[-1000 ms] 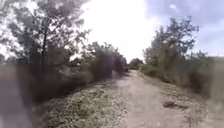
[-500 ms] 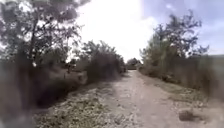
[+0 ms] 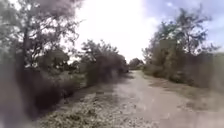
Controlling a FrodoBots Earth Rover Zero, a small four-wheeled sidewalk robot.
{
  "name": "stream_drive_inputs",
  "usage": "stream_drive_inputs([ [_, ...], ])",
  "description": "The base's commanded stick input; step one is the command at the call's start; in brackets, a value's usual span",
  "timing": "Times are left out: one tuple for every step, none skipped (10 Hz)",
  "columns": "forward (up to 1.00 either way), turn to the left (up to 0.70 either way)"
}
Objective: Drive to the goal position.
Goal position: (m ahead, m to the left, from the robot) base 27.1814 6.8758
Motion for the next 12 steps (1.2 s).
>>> stream_drive_inputs([
  [1.0,-0.4],
  [1.0,-0.4],
  [1.0,-0.39],
  [1.0,-0.39],
  [1.0,-0.11],
  [1.0,0.0],
  [1.0,0.0],
  [1.0,0.0],
  [1.0,0.0],
  [1.0,0.0],
  [1.0,0.0],
  [1.0,0.0],
])
